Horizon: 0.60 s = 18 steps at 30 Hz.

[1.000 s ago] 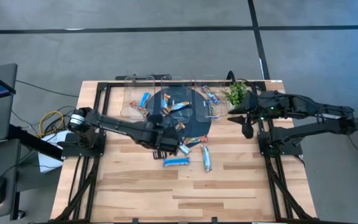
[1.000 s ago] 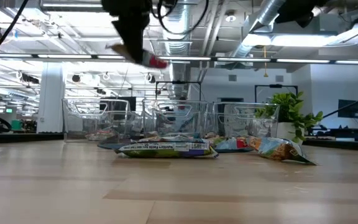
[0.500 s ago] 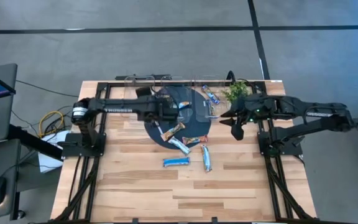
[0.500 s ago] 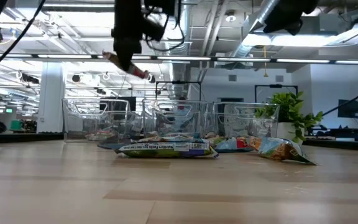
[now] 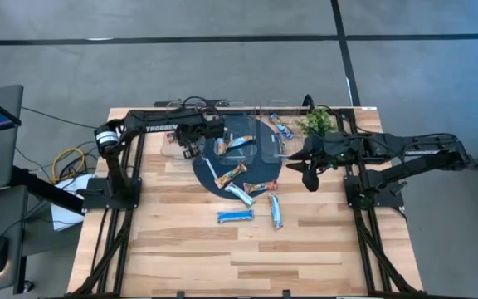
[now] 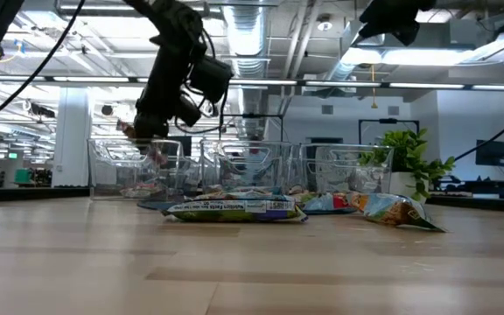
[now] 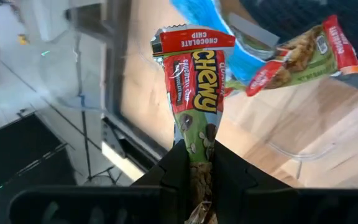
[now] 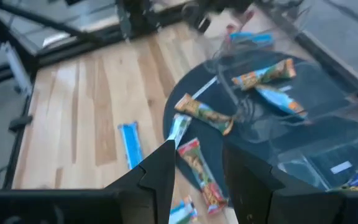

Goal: Pick and place Granola Bars by type
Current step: Put the red granola bar into the left transparent bin

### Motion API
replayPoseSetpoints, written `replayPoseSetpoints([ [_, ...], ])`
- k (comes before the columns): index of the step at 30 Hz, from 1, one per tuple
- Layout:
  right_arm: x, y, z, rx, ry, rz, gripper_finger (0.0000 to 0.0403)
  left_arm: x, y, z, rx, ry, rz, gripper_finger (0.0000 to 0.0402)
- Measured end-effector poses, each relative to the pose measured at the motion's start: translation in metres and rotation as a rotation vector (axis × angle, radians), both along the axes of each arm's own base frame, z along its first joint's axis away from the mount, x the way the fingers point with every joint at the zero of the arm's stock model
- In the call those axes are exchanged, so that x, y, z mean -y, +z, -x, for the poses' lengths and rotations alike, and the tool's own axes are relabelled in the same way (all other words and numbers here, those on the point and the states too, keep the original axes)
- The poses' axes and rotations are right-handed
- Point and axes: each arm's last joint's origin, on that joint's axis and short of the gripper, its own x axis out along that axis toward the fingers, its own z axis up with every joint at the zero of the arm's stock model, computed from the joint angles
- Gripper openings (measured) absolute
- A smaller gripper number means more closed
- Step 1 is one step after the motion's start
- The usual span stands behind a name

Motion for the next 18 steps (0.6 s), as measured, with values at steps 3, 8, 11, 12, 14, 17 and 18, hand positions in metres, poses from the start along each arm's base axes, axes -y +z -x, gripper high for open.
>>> replayPoseSetpoints([
  [3,-0.002,0.001,0.000,0.010,-0.022,0.007,0.0122,-0.005,-0.006,0.002,0.001,-0.011,0.010,0.0041],
  [8,-0.003,0.002,-0.001,0.026,-0.046,-0.024,0.0122,-0.014,-0.007,0.005,0.015,0.003,0.003,0.0041],
  [11,-0.003,0.000,-0.003,0.024,-0.063,-0.045,0.0122,-0.022,-0.007,0.009,0.017,0.029,-0.003,0.0050],
  [12,-0.003,0.000,-0.004,0.021,-0.066,-0.049,0.0122,-0.024,-0.007,0.010,0.016,0.036,-0.003,0.0056],
  [14,-0.003,-0.002,-0.006,0.015,-0.071,-0.056,0.0122,-0.026,-0.007,0.012,0.015,0.044,-0.004,0.0072],
  [17,-0.004,-0.006,-0.011,-0.007,-0.075,-0.060,0.0122,-0.026,-0.003,0.014,0.022,0.037,0.002,0.0101],
  [18,-0.004,-0.007,-0.014,-0.009,-0.075,-0.059,0.0122,-0.026,-0.001,0.015,0.028,0.032,0.005,0.0111],
])
